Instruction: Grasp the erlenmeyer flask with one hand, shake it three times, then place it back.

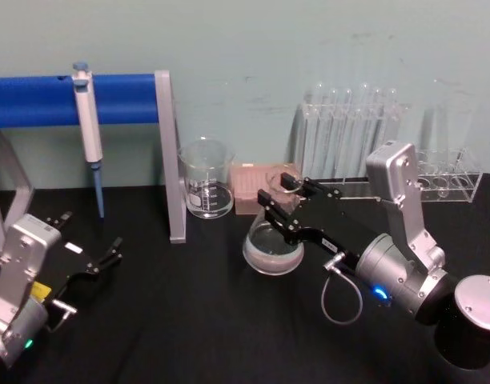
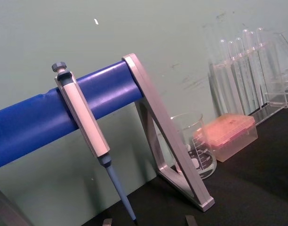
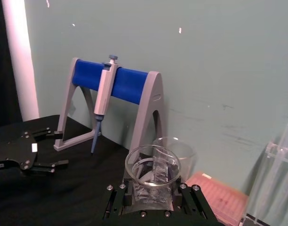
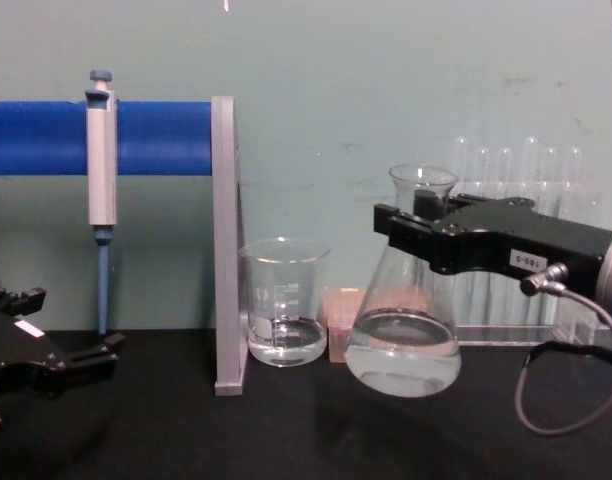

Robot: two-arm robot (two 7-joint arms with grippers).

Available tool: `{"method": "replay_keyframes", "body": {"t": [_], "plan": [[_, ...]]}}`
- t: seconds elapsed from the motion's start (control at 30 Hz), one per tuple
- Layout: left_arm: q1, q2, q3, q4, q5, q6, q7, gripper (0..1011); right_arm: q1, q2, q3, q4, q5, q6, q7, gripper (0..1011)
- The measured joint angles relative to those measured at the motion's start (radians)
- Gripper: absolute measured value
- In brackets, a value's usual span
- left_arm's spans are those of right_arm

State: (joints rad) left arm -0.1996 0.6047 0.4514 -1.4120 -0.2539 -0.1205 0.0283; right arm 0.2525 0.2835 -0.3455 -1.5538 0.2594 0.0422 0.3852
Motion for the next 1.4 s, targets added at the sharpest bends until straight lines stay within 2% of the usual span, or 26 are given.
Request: {"method": "replay_keyframes", "body": {"t": [0.8,1.1,1.4], "plan": [[0.0,0.0,0.0,0.0,0.0,0.0,0.0,1001,0.032,0.022,-0.041,0.027,0.028,0.002,0.006,450],[0.0,0.0,0.0,0.0,0.0,0.0,0.0,1001,0.058,0.023,-0.053,0.071,0.033,-0.01,0.021,451],[0.0,0.0,0.0,0.0,0.0,0.0,0.0,1001,0.095,0.02,-0.067,0.141,0.039,-0.05,0.054,450]]}}
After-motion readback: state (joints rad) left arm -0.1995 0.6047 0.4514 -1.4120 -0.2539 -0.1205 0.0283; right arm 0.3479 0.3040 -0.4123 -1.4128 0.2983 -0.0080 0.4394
